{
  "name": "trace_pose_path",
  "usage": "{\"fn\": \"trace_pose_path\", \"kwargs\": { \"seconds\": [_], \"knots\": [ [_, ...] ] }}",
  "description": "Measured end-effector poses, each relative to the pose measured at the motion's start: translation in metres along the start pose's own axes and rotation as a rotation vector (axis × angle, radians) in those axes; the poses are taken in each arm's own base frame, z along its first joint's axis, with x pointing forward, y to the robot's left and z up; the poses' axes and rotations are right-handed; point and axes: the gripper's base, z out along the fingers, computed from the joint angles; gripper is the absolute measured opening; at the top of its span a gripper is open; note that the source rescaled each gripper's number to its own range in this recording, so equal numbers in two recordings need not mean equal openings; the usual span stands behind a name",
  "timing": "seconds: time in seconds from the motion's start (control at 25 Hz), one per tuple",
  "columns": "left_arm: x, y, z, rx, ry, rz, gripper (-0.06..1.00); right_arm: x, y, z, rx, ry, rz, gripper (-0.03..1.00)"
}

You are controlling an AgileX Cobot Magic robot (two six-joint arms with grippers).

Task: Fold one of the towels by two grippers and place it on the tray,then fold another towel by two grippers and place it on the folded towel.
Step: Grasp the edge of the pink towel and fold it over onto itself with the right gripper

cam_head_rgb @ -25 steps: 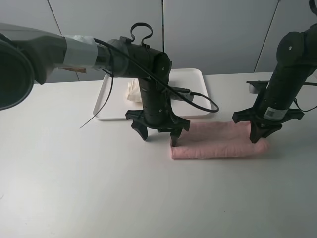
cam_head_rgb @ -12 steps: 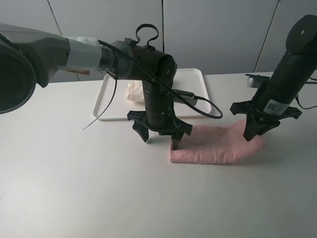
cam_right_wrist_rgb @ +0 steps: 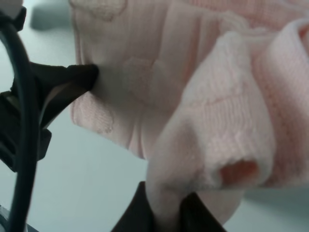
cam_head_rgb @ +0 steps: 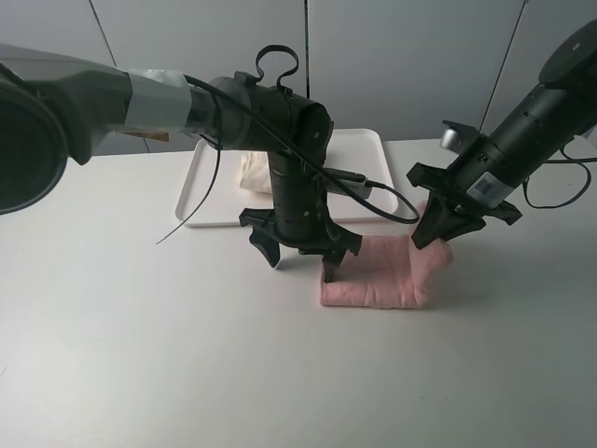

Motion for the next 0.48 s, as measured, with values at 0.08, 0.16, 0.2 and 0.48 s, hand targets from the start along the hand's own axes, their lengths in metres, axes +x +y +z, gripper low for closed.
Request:
{"fn": "trace_pose_path", "kwargs": {
  "seconds": [0.08, 0.16, 0.2, 0.48],
  "knots": [
    [0.000, 0.000, 0.000, 0.001, -0.002, 0.000, 0.98, 0.002, -0.001, 0.003, -0.009, -0.005, 0.008, 0.06],
    [0.000, 0.000, 0.000, 0.001, -0.002, 0.002, 0.98, 0.004, -0.001, 0.008, -0.038, -0.023, 0.022, 0.06],
    [0.000, 0.000, 0.000, 0.001, -0.002, 0.002, 0.98, 0.006, 0.000, 0.011, -0.065, -0.034, 0.026, 0.06],
    [0.000, 0.000, 0.000, 0.001, -0.003, 0.002, 0.98, 0.016, 0.004, 0.026, -0.226, -0.111, 0.034, 0.06]
  ]
}}
